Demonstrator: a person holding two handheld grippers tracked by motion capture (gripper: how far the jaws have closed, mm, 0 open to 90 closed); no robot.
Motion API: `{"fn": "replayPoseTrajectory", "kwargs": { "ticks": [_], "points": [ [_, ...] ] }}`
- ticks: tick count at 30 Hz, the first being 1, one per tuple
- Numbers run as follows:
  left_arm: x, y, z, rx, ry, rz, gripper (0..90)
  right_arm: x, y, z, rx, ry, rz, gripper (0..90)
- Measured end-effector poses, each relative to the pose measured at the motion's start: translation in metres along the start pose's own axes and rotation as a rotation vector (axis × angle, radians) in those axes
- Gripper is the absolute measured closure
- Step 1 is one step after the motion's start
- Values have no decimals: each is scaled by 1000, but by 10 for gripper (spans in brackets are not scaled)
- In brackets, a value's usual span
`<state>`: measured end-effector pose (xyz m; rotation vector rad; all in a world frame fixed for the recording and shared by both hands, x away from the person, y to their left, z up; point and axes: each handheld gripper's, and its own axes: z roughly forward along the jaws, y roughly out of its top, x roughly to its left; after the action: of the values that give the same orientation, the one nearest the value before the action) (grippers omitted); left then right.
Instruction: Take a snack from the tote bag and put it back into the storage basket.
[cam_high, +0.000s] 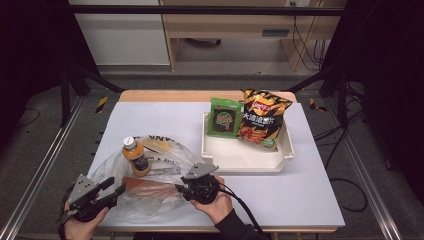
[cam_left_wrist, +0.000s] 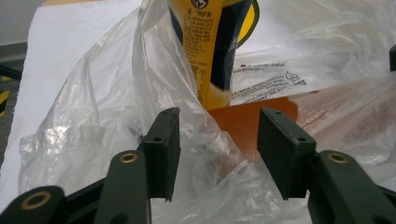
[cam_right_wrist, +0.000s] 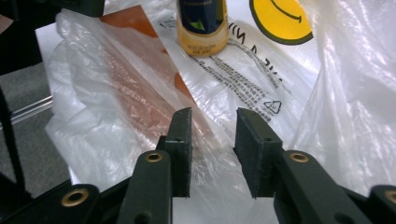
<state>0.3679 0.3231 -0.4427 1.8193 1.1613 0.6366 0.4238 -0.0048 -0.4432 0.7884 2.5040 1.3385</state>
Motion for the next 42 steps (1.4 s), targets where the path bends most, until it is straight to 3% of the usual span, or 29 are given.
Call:
{"fn": "replayPoseTrajectory", "kwargs": {
  "ticks": [4, 11, 21, 32, 35, 39, 42],
  "points": [
    [1, -3, 0, 9, -6, -8, 457, 3, -3, -1, -4, 14, -4, 613],
    [1, -12, 3, 63, -39, 7, 316, 12, -7, 2, -23, 35, -14, 410],
    [-1, -19, 11, 138, -62, 42, 236, 19, -15, 6, 8, 49, -21, 289],
    [-5, -25, 26, 193, -37, 69, 212, 16, -32, 9, 50, 35, 1, 296],
    [-5, -25, 26, 199, -33, 78, 209, 15, -24, -2, 7, 50, 17, 309],
    [-6, -26, 27, 195, -29, 74, 207, 12, -6, -12, -95, 44, 30, 416],
    [-6, -26, 27, 195, -29, 76, 208, 12, -2, -7, -92, 38, 28, 420]
  ]
}}
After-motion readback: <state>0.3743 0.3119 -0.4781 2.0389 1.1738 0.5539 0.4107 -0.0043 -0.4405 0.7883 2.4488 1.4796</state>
